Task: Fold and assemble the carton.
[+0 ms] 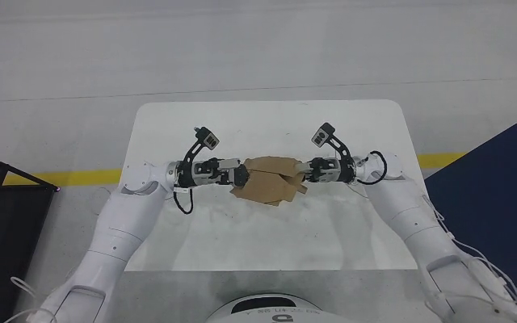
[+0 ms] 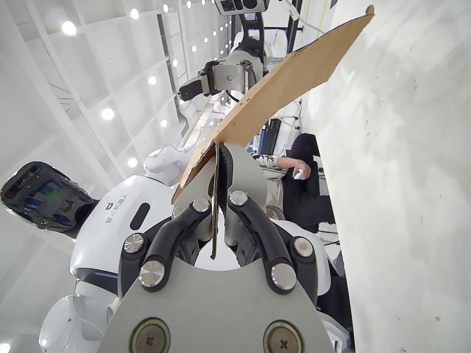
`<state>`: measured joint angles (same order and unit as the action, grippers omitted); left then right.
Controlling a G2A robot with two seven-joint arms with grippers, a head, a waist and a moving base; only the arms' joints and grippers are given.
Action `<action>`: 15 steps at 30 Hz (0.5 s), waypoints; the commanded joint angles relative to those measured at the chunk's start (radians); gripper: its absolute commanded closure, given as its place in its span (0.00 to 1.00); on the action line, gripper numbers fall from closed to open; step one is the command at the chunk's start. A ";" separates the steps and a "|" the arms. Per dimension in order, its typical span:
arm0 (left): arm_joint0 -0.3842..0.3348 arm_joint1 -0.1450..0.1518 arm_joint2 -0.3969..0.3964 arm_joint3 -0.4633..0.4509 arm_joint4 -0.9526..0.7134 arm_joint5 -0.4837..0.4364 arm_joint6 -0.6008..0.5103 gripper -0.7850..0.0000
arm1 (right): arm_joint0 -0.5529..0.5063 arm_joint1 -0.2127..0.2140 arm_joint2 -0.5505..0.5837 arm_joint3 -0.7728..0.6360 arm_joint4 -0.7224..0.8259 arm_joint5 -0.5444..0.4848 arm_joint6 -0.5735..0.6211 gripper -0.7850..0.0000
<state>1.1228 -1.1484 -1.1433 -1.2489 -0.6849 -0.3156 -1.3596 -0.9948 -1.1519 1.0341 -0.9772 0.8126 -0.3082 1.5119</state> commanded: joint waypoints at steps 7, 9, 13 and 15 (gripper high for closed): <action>-0.001 -0.002 0.006 0.002 0.017 -0.029 0.031 0.05 | 0.016 -0.013 -0.037 -0.005 -0.035 -0.001 -0.001 1.00; -0.002 -0.003 0.000 0.001 0.014 -0.048 0.055 0.04 | 0.023 -0.018 -0.047 0.000 -0.041 0.001 0.001 1.00; -0.003 -0.004 -0.005 0.003 0.016 -0.069 0.091 0.05 | 0.035 -0.025 -0.067 0.007 -0.064 0.005 0.005 1.00; -0.003 -0.005 -0.004 0.003 0.017 -0.073 0.098 0.05 | 0.038 -0.027 -0.073 0.009 -0.073 0.006 0.006 1.00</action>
<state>1.1198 -1.1529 -1.1478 -1.2463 -0.6683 -0.3870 -1.2658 -0.9583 -1.1777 0.9638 -0.9696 0.7443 -0.3029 1.5171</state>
